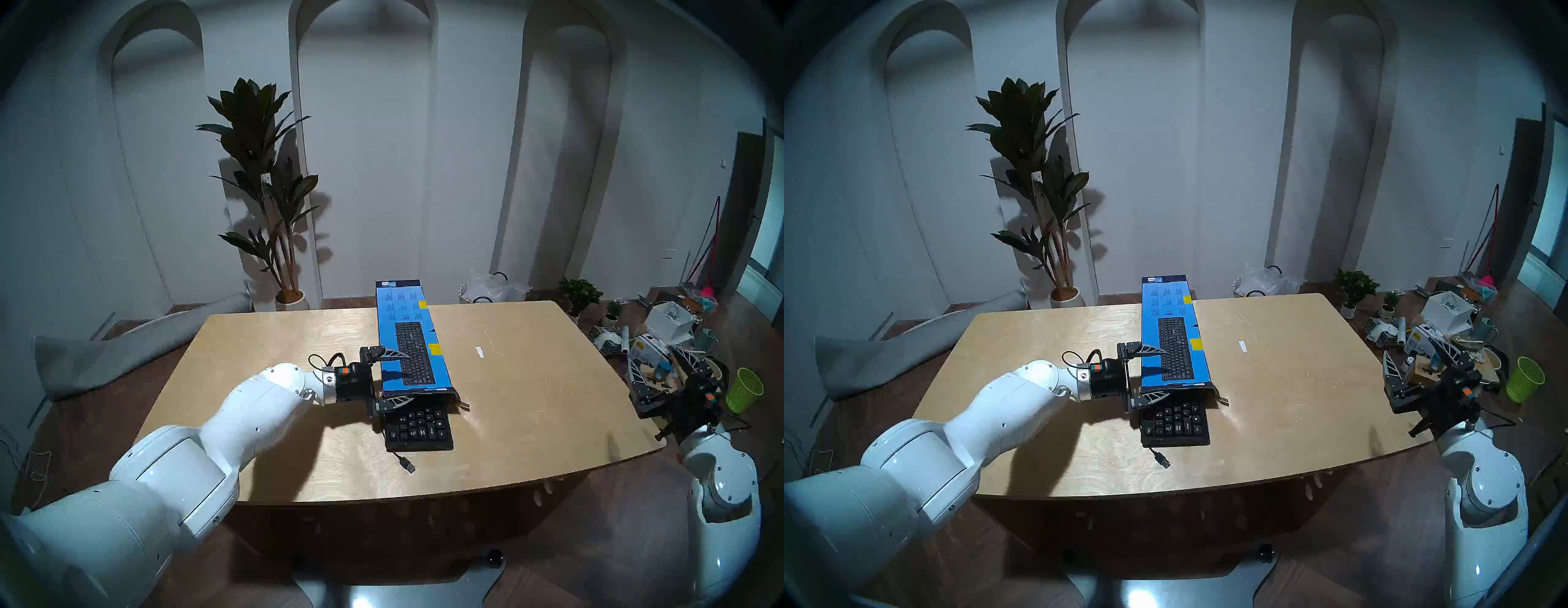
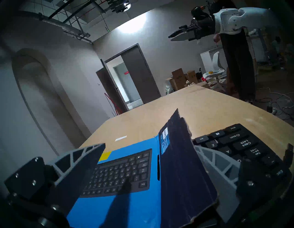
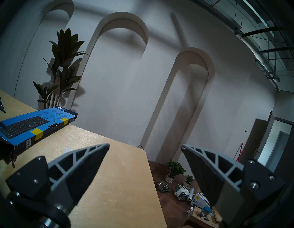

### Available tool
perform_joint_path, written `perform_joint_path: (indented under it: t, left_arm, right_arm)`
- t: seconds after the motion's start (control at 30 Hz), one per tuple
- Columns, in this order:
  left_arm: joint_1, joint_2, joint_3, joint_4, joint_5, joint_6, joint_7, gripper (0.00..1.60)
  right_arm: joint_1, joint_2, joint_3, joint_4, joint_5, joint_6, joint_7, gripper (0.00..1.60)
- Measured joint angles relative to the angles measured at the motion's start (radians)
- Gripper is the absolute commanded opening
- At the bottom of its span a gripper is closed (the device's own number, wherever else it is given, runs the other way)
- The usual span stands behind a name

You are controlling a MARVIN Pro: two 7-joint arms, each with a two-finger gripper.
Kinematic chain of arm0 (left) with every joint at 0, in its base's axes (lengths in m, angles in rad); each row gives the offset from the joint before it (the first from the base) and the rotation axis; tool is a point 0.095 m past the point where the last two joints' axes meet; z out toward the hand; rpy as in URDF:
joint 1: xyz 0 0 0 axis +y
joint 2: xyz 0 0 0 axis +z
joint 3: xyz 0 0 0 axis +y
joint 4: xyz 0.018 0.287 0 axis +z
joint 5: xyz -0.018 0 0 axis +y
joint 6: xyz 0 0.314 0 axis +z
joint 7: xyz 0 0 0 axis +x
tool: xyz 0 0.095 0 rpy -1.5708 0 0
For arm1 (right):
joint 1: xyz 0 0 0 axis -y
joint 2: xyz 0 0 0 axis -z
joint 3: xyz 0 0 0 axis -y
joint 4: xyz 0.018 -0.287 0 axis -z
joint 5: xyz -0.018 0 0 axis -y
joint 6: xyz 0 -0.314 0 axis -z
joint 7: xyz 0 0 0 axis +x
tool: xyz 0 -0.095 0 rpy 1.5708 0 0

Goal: Unwrap the new keyboard and set the wrapping aside

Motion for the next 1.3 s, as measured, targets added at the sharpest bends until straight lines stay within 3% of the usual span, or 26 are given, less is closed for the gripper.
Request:
perform_joint_path:
  t: [0.23, 0.63, 1.1, 1.13, 1.17, 1.2, 1.23, 1.3]
  left_arm:
    - [-0.006, -0.009, 0.033, 0.017, -0.005, -0.031, 0.033, 1.60]
    - [0.001, 0.020, 0.110, -0.042, -0.060, -0.032, 0.036, 1.60]
    - [-0.042, -0.045, 0.151, 0.099, -0.087, -0.055, 0.057, 1.60]
    - [-0.048, -0.055, 0.155, 0.116, -0.087, -0.059, 0.062, 1.46]
    - [-0.052, -0.061, 0.156, 0.125, -0.087, -0.061, 0.065, 0.68]
    - [-0.057, -0.068, 0.158, 0.137, -0.087, -0.063, 0.068, 0.45]
    - [-0.063, -0.076, 0.161, 0.149, -0.085, -0.065, 0.071, 0.00]
    - [-0.070, -0.087, 0.166, 0.169, -0.082, -0.066, 0.074, 0.00]
  right_arm:
    - [0.000, 0.000, 0.000, 0.000, 0.000, 0.000, 0.000, 1.60]
    - [-0.001, 0.000, 0.000, 0.000, 0.000, 0.000, 0.000, 1.60]
    - [-0.001, 0.001, 0.000, 0.000, 0.001, 0.000, 0.000, 1.60]
    - [-0.001, 0.001, 0.000, 0.000, 0.001, 0.000, 0.000, 1.60]
    - [-0.001, 0.001, 0.000, 0.000, 0.001, 0.000, 0.000, 1.60]
    - [-0.001, 0.001, 0.000, 0.000, 0.001, 0.000, 0.000, 1.60]
    - [-0.001, 0.001, 0.000, 0.000, 0.001, 0.000, 0.000, 1.60]
    - [-0.001, 0.001, 0.000, 0.000, 0.001, 0.000, 0.000, 1.60]
